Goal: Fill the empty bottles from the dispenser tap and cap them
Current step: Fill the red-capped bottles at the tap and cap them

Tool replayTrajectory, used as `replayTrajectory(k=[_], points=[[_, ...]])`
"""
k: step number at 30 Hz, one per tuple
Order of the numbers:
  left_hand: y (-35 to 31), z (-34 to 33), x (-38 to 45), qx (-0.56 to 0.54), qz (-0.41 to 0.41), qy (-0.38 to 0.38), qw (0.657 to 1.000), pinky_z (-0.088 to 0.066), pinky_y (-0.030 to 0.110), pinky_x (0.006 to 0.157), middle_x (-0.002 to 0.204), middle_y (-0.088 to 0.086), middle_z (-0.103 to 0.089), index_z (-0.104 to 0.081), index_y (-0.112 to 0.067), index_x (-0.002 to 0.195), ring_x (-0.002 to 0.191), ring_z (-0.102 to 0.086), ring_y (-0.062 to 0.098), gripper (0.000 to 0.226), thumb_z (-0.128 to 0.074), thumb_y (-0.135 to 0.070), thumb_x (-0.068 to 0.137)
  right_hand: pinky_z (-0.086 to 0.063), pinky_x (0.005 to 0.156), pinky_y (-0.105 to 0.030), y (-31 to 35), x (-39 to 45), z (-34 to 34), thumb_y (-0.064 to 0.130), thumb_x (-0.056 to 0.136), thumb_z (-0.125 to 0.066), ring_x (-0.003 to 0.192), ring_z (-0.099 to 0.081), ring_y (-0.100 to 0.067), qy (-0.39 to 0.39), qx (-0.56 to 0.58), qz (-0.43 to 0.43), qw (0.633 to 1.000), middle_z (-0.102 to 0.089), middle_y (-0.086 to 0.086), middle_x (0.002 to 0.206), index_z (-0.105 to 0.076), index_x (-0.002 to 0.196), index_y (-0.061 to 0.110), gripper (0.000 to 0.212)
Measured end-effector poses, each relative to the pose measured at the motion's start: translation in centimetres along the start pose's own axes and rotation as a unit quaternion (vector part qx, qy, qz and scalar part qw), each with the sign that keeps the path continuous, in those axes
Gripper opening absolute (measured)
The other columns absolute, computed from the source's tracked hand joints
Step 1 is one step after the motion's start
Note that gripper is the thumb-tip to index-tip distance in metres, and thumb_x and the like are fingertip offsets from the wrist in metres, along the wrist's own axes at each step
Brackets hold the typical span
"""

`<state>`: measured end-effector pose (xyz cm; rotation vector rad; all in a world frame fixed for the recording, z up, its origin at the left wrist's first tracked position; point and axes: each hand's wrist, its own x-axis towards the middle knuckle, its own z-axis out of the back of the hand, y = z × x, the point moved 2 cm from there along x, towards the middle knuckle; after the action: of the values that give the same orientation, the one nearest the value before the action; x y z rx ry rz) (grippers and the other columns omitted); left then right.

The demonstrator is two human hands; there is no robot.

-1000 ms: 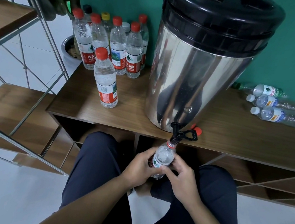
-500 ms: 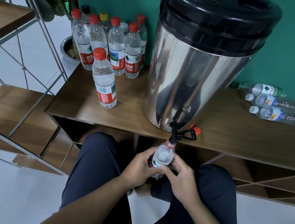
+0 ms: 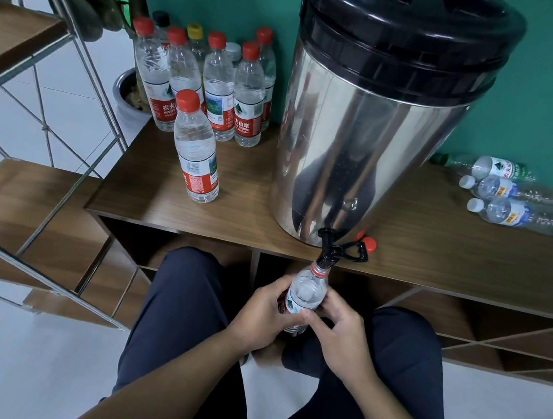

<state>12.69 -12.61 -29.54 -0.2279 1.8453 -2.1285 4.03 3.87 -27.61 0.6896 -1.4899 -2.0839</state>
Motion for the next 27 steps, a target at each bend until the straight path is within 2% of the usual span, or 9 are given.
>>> replayTrajectory(k=[16, 22, 24, 27], points=[[-0.3, 0.0, 0.0, -0.002, 0.000, -0.002, 1.000, -0.052, 0.048, 0.119, 0.141, -0.009, -0.074, -0.064, -0.028, 0.150, 0.135, -0.068, 0.014, 0.066, -0.094, -0.023, 0.092, -0.061, 0.106, -0.055, 0.3, -0.1, -0.1, 0.009, 0.100, -0.081, 0.119, -0.078, -0.021, -0.003, 0.012, -0.010, 1.000, -0.081, 0.007, 0.131, -0.069, 0.147, 0.031, 0.053], [-0.2, -0.2, -0.1, -0.018, 0.005, -0.003, 1.000, -0.052, 0.048, 0.118, 0.141, -0.008, -0.075, -0.064, -0.026, 0.151, 0.135, -0.069, 0.015, 0.065, -0.093, -0.021, 0.093, -0.059, 0.113, -0.046, 1.0, -0.4, -0.2, 0.001, 0.099, -0.080, 0.126, -0.075, -0.015, -0.009, 0.038, -0.013, 0.999, -0.081, 0.007, 0.132, -0.068, 0.146, 0.025, 0.055], [-0.4, -0.2, -0.1, -0.024, 0.003, -0.004, 1.000, -0.053, 0.043, 0.118, 0.141, -0.008, -0.075, -0.063, -0.026, 0.152, 0.135, -0.069, 0.015, 0.065, -0.093, -0.021, 0.093, -0.059, 0.112, -0.041, 1.4, -0.5, 0.0, 0.000, 0.098, -0.081, 0.127, -0.075, -0.012, -0.011, 0.027, -0.006, 1.000, -0.080, 0.011, 0.133, -0.067, 0.148, 0.027, 0.058], [-0.4, -0.2, 0.0, -0.034, 0.007, -0.008, 0.999, -0.055, 0.033, 0.113, 0.138, -0.007, -0.076, -0.064, -0.026, 0.151, 0.130, -0.072, 0.015, 0.068, -0.094, -0.018, 0.091, -0.056, 0.115, -0.041, 2.0, -0.5, 0.6, 0.006, 0.100, -0.080, 0.132, -0.071, -0.007, -0.008, -0.012, 0.014, 1.000, -0.076, 0.017, 0.138, -0.064, 0.150, 0.031, 0.058]])
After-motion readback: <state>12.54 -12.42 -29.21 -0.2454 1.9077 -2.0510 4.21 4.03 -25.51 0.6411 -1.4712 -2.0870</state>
